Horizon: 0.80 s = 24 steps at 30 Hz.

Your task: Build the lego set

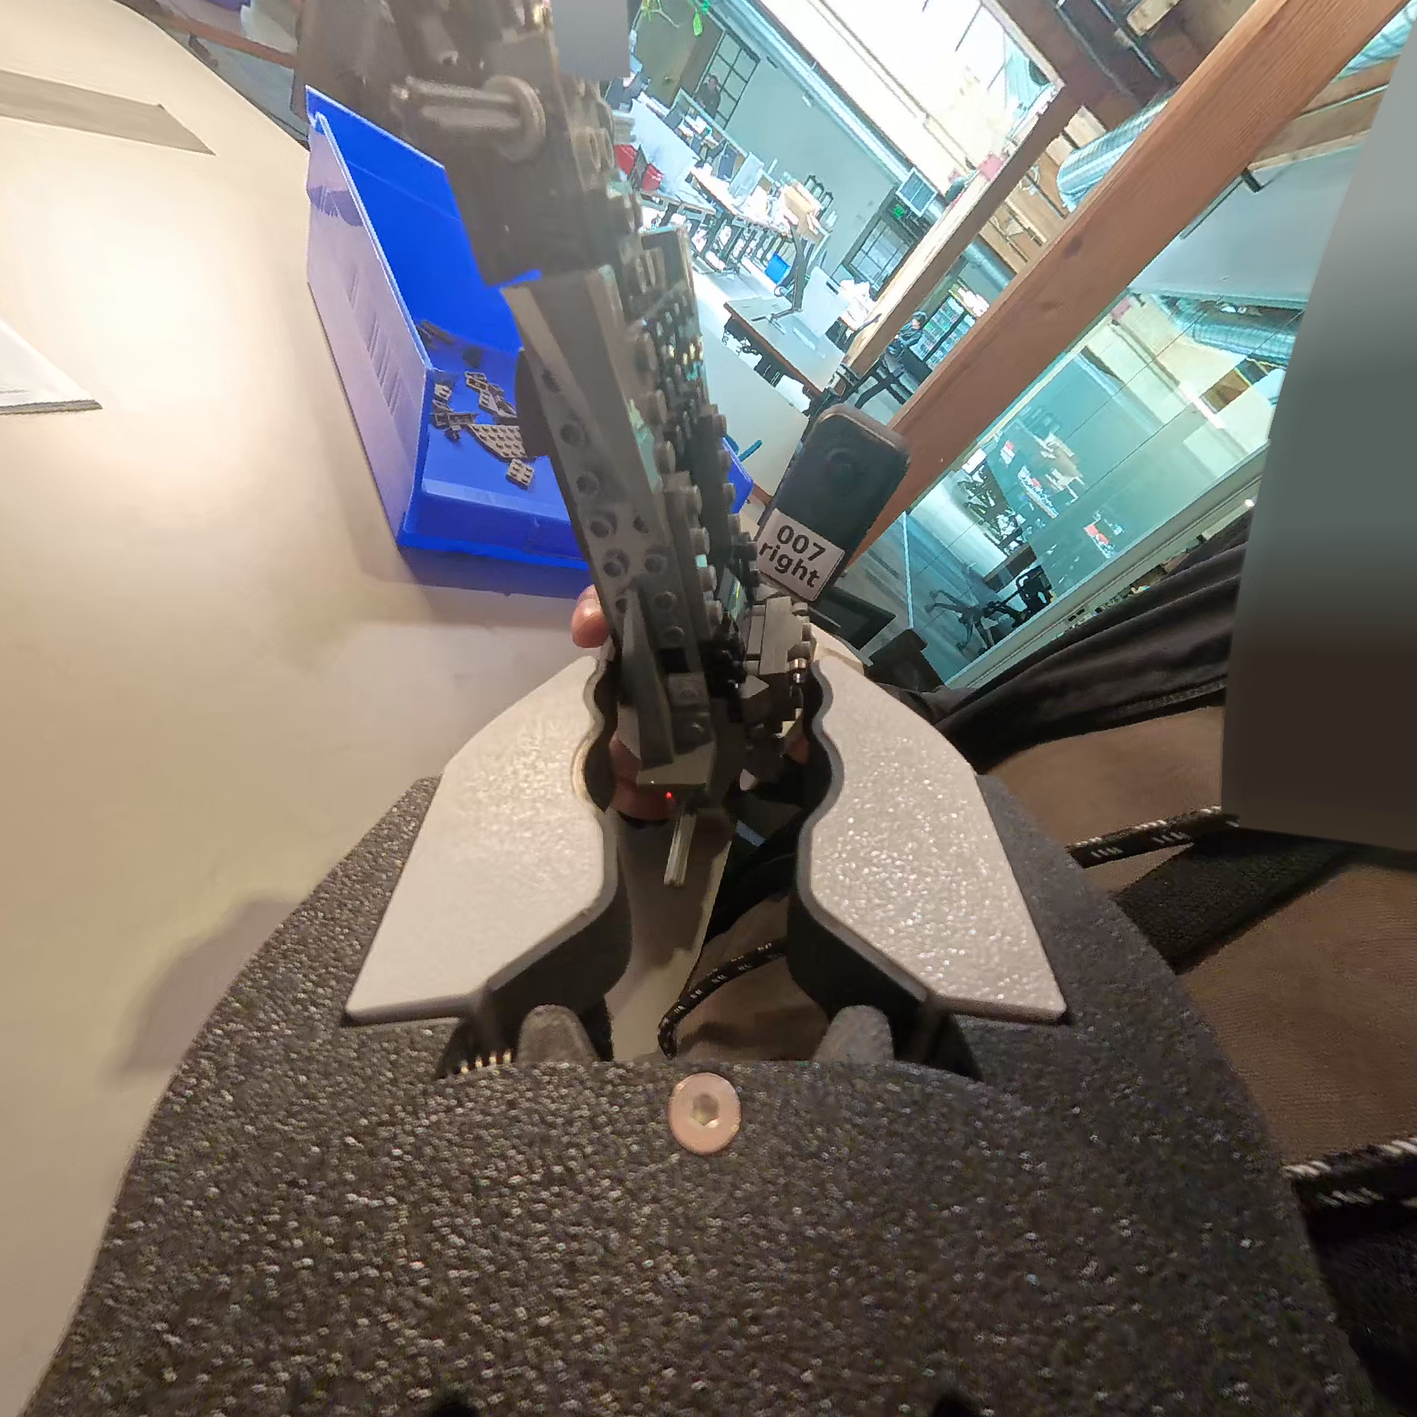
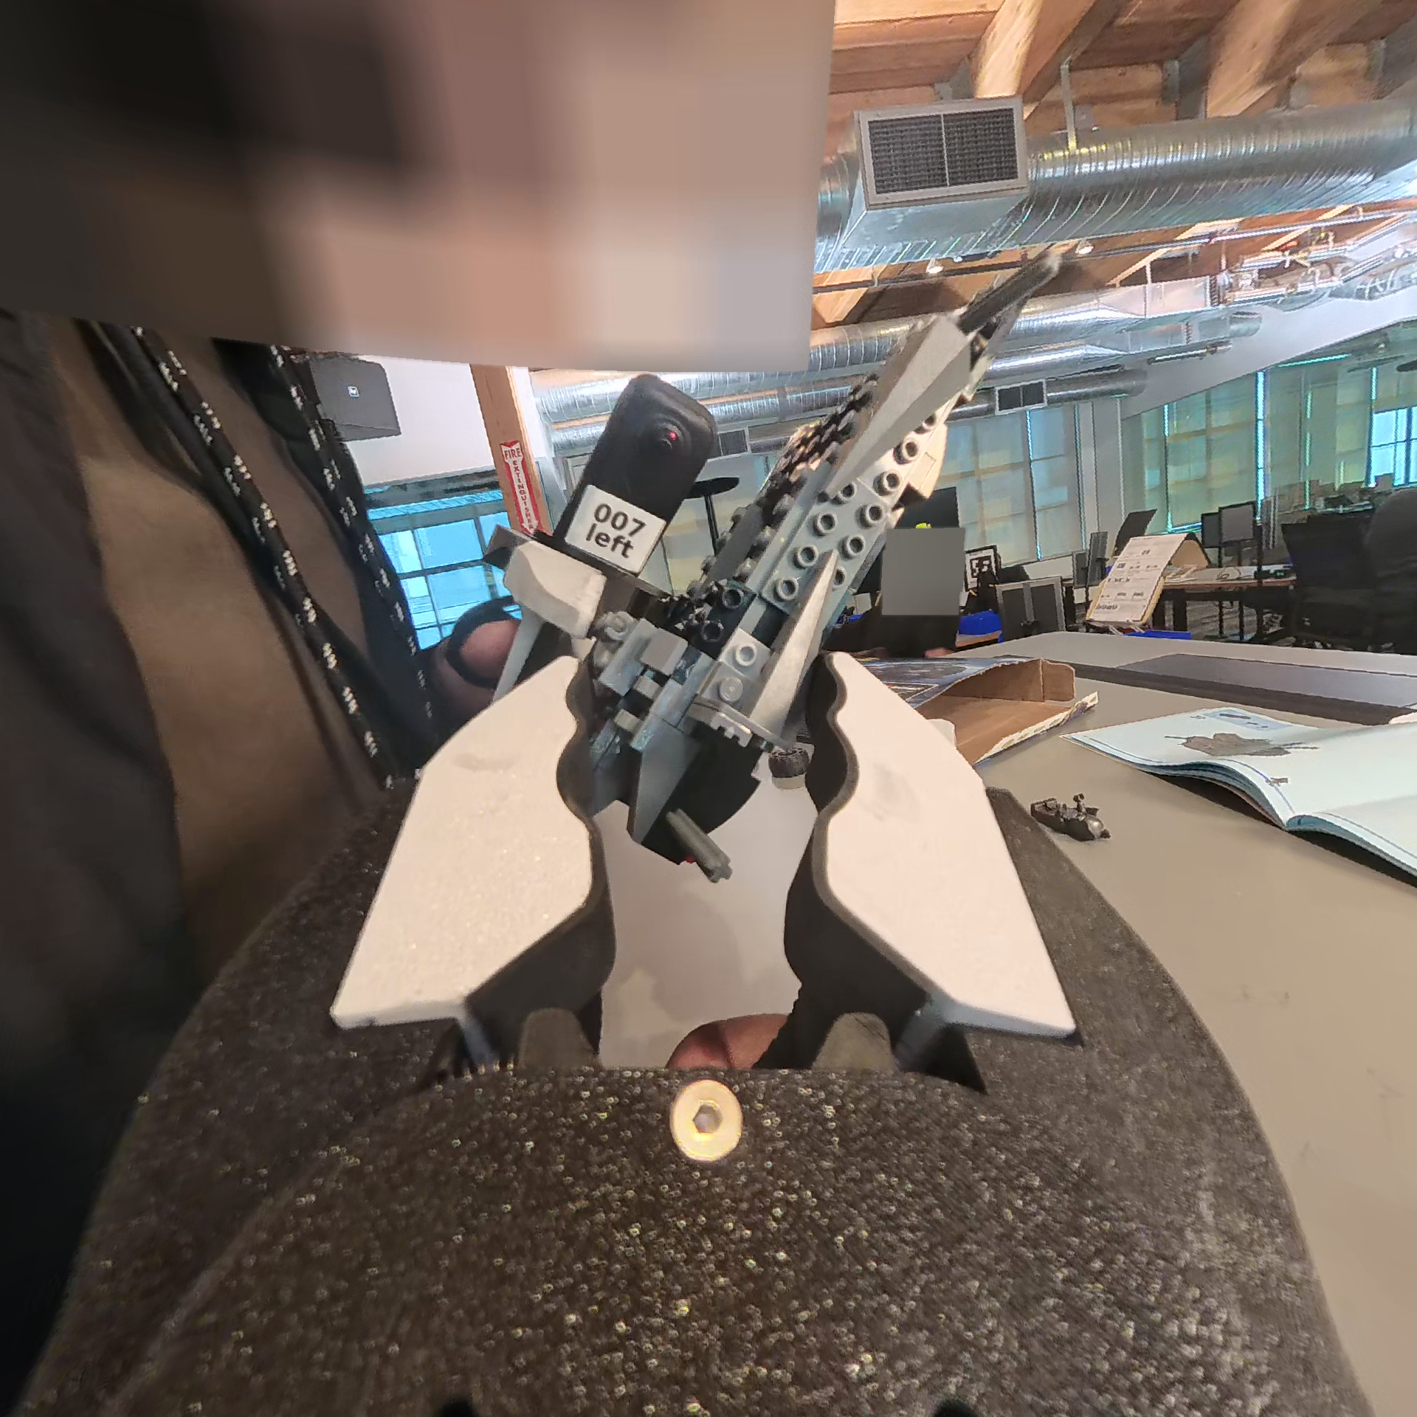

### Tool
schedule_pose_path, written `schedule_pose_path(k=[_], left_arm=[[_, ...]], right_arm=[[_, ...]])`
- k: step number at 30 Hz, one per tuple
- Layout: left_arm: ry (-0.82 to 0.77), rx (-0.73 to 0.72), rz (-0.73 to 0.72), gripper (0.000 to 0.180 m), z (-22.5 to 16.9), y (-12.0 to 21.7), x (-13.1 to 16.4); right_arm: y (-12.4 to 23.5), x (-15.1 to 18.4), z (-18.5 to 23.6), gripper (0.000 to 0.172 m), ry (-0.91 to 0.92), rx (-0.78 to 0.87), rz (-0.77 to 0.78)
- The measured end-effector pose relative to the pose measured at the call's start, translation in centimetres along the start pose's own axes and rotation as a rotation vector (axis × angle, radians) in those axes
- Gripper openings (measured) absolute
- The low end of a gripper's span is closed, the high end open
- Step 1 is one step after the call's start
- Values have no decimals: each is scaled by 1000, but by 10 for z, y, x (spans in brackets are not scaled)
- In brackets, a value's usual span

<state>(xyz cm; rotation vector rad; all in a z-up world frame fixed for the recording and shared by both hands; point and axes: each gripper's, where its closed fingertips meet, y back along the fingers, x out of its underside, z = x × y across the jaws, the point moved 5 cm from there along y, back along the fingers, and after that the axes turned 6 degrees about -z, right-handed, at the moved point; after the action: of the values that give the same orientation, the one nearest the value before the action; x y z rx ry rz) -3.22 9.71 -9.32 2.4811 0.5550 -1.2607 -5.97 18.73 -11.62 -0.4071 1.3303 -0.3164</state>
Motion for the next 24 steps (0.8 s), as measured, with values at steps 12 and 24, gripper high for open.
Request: schedule_pose_path(k=[12, 24], left_arm=[[-8, 25, -20, 46, 1, 2, 0], [-15, 62, -37, 49, 7, 5, 6]], right_arm=[[-2, 0, 1, 54, 11, 5, -1], [-8, 2, 1, 53, 41, 12, 65]])
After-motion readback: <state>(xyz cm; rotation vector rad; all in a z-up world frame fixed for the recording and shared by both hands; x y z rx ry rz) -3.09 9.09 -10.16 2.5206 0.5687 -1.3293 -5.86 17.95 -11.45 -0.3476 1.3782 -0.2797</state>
